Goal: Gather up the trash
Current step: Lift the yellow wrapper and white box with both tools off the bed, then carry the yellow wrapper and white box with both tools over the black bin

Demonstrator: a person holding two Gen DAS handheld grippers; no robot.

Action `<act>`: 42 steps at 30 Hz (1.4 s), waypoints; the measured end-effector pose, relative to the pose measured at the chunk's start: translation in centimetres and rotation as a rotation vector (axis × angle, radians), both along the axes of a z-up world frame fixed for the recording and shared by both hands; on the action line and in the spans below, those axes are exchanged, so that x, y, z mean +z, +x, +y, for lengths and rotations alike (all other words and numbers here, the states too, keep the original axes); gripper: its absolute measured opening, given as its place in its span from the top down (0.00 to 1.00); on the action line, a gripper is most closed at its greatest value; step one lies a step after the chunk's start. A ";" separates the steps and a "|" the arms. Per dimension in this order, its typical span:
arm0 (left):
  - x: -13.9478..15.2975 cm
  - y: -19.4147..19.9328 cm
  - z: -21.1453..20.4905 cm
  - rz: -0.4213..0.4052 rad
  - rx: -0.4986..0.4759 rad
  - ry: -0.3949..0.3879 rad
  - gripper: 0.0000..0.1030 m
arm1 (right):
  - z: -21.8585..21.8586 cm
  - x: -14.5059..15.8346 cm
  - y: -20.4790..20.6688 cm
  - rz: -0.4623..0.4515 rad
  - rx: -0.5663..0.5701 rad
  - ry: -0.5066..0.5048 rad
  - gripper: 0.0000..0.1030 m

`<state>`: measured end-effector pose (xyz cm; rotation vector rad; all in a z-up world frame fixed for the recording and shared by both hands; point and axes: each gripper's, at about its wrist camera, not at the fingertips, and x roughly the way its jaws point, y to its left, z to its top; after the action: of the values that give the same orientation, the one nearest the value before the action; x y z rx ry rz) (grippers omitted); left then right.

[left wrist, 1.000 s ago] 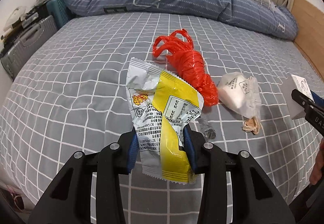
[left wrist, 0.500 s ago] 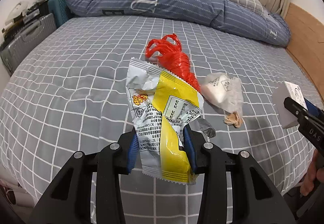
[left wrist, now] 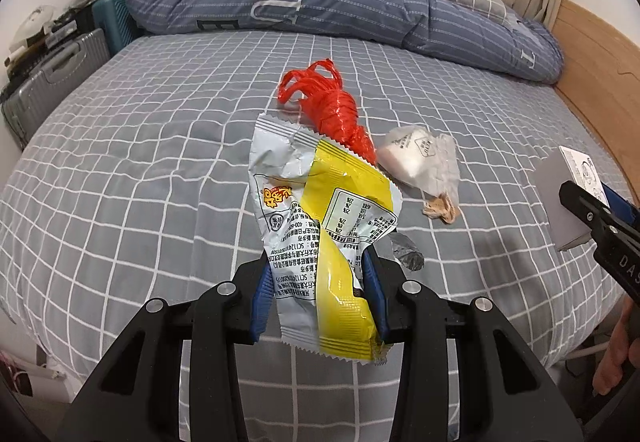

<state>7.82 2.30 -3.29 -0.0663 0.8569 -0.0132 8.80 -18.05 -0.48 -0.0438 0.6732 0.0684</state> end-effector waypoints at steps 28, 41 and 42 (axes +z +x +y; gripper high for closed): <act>0.0 -8.4 -0.1 0.007 -0.017 -0.029 0.63 | 0.0 0.7 -9.9 -0.009 0.011 0.021 0.35; -0.2 -12.3 -0.4 0.004 -0.020 -0.032 0.63 | 0.5 -0.3 -13.5 0.014 0.022 0.027 0.35; -0.3 -12.6 -0.5 0.007 -0.020 -0.033 0.63 | 0.6 -0.4 -13.9 0.017 0.025 0.025 0.35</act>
<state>-4.77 1.82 -3.60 -0.0887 0.8649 -0.0459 -5.07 -17.40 -0.87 -0.0271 0.6884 0.1012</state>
